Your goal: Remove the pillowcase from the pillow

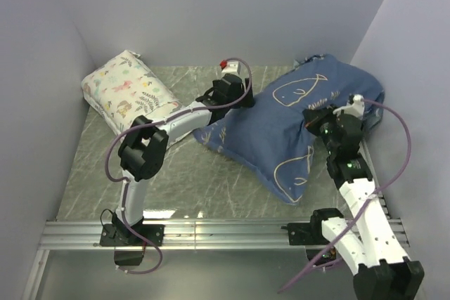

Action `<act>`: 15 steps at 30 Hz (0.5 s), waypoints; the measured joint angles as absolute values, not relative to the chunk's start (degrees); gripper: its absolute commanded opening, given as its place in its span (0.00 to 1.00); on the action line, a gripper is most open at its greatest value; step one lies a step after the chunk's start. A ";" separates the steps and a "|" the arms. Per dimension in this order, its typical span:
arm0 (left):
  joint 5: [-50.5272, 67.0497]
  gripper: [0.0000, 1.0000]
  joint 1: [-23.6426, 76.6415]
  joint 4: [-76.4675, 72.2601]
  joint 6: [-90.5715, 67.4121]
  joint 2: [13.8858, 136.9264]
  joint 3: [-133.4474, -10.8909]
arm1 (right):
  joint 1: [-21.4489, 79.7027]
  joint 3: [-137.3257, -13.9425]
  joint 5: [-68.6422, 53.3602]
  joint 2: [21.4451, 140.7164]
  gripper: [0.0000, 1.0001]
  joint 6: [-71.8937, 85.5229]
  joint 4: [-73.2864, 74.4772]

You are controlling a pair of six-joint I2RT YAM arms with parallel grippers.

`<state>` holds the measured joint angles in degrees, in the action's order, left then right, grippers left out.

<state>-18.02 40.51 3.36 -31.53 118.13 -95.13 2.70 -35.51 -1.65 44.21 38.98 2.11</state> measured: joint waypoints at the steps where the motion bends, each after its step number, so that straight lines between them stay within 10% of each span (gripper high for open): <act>1: -16.43 0.94 40.51 3.40 -31.24 118.19 -93.95 | 4.27 -38.59 -1.39 44.16 0.00 38.35 4.05; 15: -2.59 0.99 41.58 7.16 -30.74 104.49 -77.56 | 25.67 -63.77 5.39 68.47 0.00 33.82 3.46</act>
<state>-2.59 41.58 7.16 -30.74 104.49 -77.56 25.67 -63.77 5.39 68.47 33.82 3.46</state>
